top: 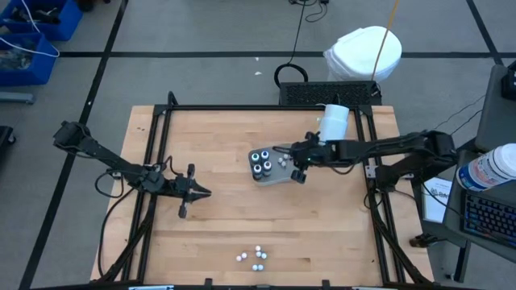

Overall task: Pick & Place food coloring
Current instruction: Put the small green food coloring bottle into the gray bin

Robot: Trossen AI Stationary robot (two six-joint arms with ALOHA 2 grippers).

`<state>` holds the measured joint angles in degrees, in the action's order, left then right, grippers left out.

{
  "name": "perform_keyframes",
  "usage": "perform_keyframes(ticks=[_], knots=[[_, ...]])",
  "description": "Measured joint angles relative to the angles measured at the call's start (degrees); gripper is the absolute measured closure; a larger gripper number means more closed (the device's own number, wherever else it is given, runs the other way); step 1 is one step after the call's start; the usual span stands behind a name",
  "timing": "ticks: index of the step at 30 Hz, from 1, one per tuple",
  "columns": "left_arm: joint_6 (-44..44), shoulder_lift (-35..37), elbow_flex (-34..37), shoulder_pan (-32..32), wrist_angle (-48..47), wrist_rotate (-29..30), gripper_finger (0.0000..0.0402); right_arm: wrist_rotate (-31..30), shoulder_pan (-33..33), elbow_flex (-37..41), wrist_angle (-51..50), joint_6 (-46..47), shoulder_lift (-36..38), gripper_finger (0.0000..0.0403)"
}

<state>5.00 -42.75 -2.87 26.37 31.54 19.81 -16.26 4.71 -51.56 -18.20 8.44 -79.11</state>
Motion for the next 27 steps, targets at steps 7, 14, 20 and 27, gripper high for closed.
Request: perform_keyframes(ticks=[7,14,20,27], knots=[[-0.4,0.0,0.0,0.0,0.0,1.3,0.036,0.3,0.2,0.5,2.2,1.0,-4.9,0.0347],[-0.4,0.0,0.0,0.0,-0.1,1.3,0.036,4.3,0.7,0.5,6.0,1.0,-9.1,0.0347],[-0.4,0.0,0.0,0.0,-0.1,1.3,0.036,4.2,1.1,0.5,6.2,1.4,-7.9,0.0347],[-0.6,0.0,0.0,0.0,-0.4,1.3,0.036,4.3,1.3,0.4,4.3,1.4,-9.0,0.0347]])
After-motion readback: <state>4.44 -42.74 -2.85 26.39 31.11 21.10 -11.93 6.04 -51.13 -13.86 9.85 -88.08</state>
